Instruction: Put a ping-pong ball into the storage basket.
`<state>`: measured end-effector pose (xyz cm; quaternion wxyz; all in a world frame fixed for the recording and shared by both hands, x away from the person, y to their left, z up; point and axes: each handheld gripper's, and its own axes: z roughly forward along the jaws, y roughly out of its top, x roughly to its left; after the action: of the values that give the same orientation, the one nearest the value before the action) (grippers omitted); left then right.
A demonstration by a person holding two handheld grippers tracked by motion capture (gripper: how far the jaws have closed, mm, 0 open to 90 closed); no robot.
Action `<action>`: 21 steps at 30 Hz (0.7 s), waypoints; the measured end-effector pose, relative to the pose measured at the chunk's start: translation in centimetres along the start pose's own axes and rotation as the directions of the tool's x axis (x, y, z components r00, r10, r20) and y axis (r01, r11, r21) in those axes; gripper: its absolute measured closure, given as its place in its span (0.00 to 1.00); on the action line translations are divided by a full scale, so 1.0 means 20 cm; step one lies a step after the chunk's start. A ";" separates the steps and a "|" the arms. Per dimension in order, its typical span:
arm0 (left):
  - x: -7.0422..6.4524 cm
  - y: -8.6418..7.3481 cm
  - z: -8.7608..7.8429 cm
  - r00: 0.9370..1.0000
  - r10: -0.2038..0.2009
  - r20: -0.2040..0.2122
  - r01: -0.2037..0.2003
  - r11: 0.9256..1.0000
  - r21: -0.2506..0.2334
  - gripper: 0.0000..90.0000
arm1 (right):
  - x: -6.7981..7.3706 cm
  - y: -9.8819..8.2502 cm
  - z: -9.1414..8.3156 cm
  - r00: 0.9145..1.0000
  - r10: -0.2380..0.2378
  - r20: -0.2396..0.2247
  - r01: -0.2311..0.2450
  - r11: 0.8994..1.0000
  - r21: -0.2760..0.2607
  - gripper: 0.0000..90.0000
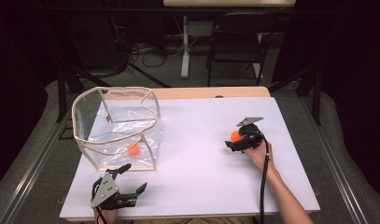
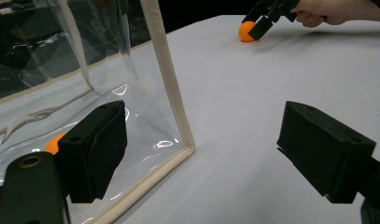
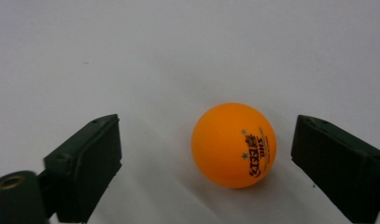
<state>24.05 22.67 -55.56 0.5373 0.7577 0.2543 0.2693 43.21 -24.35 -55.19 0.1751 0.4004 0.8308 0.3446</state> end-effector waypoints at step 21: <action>0.00 0.00 -0.01 1.000 -0.002 0.000 0.001 1.000 0.002 0.17 | -0.01 -0.01 0.00 0.997 0.007 0.079 -0.007 1.000 0.006 0.51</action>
<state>23.95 22.75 -55.60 0.5370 0.7579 0.2550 0.2686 43.20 -24.53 -55.21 0.2052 0.4171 0.8229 0.3267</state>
